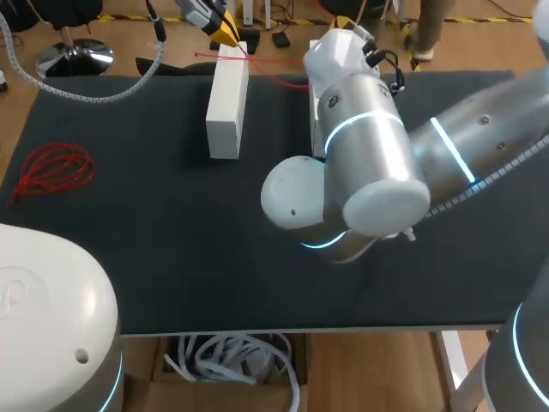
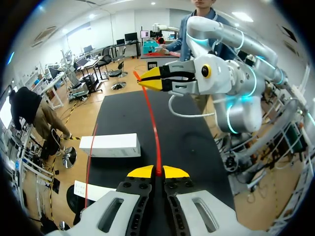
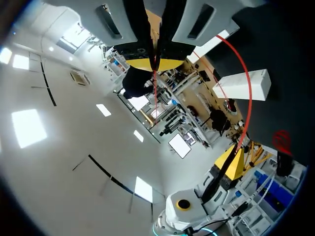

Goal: Grab the tape and strap the tape.

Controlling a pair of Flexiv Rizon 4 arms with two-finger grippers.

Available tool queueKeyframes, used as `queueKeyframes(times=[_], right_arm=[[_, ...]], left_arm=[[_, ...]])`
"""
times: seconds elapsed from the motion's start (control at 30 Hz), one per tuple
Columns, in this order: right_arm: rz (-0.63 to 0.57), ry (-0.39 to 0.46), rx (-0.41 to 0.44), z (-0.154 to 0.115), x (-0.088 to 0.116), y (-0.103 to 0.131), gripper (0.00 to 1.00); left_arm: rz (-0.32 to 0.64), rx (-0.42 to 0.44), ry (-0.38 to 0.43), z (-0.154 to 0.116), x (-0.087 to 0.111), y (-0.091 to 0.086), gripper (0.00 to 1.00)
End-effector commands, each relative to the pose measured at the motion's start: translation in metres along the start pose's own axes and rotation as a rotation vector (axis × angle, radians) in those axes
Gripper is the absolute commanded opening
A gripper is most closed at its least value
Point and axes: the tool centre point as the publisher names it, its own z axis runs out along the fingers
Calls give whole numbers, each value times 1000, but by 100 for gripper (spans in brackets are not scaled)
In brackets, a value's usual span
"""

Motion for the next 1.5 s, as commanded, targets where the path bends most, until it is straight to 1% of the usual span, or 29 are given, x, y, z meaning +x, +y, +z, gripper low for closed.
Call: queueKeyframes(times=[0.03, 0.2, 0.23, 0.27, 0.33, 0.37, 0.4, 0.53, 0.6, 0.77, 0.9, 1.03, 1.13, 1.17, 1.5], right_arm=[[-2, -35, 0, -1, 7, 0, 0], [-2, -35, 0, -1, 7, 0, 0], [-14, -27, 10, -2, 12, 6, 0], [-12, -14, 32, -3, 16, 11, 0], [-56, 14, 81, -4, 25, 17, 0], [-50, 31, 106, -5, 27, 18, 0], [-64, 48, 138, -6, 29, 20, 0], [-159, 107, 187, -9, 29, 32, 0], [-198, 130, 179, -11, 25, 39, 0], [-279, 157, 164, -13, 13, 53, 0], [-352, 169, 148, -12, 8, 58, 0], [-407, 216, 133, -11, 5, 62, 0], [-471, 236, 125, -10, 5, 65, 0], [-474, 227, 113, -9, 4, 65, 0], [-474, 227, 113, -9, 4, 65, 0]], left_arm=[[-1, -3, 1, 0, 0, 0, 0], [-1, -3, 1, 0, 0, 0, 0], [-1, -3, 1, 0, 0, 0, 0], [-1, -3, 1, 0, 0, 0, 0], [-1, -3, 1, 0, 0, 0, 0], [-1, -3, 1, 0, 0, 0, 0], [-1, -3, 1, 0, 0, 0, 0], [-1, -3, 1, 0, 0, 0, 0], [-1, -3, 1, 0, 0, 0, 0], [-1, -3, 1, 0, 0, 0, 0], [-1, -3, 1, 0, 0, 0, 0], [-1, -3, 1, 0, 0, 0, 0], [-1, -3, 1, 0, 0, 0, 0], [-1, -3, 1, 0, 0, 0, 0], [-1, -3, 1, 0, 0, 0, 0]])
